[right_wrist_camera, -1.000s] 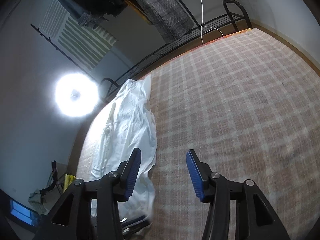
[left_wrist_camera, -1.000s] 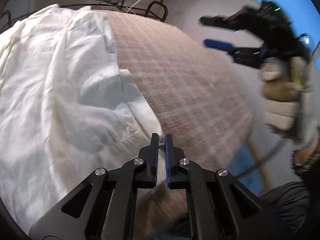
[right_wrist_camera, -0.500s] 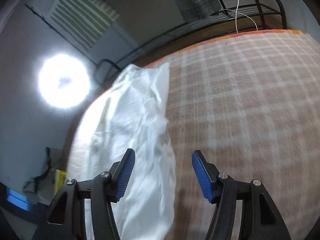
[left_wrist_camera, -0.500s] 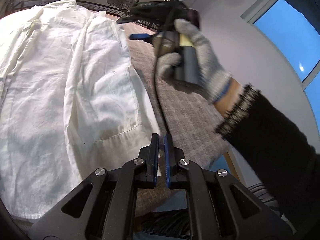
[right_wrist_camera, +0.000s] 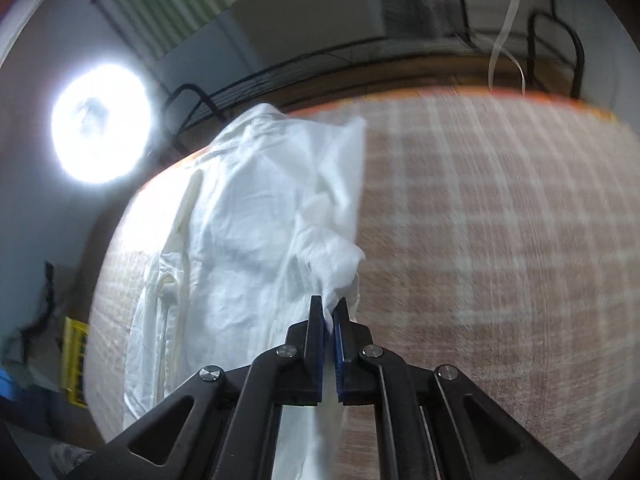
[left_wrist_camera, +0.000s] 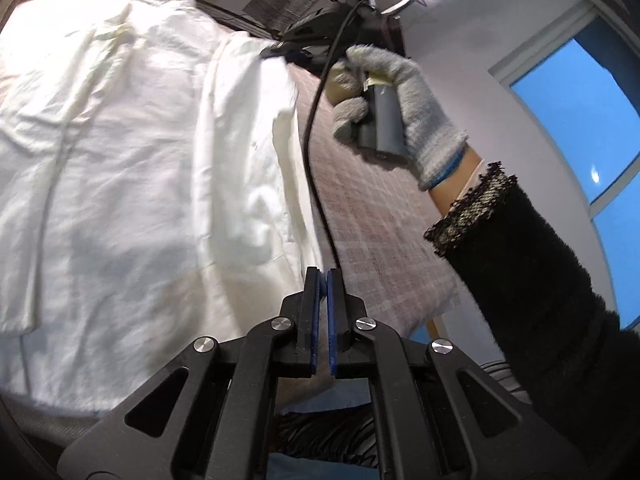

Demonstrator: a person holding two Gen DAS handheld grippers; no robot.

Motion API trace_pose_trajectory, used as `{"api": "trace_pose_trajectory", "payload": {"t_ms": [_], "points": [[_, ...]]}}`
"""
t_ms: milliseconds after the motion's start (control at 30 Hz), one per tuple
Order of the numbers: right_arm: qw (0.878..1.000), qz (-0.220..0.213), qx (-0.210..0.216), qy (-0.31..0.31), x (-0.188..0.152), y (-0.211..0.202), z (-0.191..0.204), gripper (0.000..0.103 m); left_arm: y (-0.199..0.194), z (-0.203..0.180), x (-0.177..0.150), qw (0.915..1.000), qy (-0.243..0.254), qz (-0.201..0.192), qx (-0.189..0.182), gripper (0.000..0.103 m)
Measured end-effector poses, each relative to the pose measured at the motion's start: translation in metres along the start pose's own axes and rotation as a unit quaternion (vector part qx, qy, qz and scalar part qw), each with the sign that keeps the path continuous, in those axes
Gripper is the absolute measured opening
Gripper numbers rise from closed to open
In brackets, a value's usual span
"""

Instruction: Fold small clothes

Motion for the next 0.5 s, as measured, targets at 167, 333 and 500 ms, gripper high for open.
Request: {"api": "trace_pose_trajectory", "payload": {"t_ms": [167, 333, 500], "points": [[0.999, 0.003, -0.008, -0.044, 0.014, 0.012, 0.05, 0.001, -0.015, 0.024, -0.007, 0.9995, -0.025, -0.007, 0.015, 0.001], [0.996, 0.025, -0.012, -0.09, 0.016, 0.047, 0.099, 0.001, -0.031, 0.051, -0.016, 0.9981, -0.049, -0.013, 0.035, 0.001], [0.992, 0.05, -0.02, -0.119, 0.007, 0.083, 0.124, 0.001, -0.037, 0.072, -0.015, 0.9966, -0.064, -0.015, 0.051, 0.001]]}}
Point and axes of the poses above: each gripper's, at about its wrist camera, not at the fingertips, and y roughly the way its jaws point, z to its left, x to its top, the point moved 8 cm from there along y, roughly the way its jaws point, and after that the axes turned 5 degrees about -y, right-handed, at the moved point
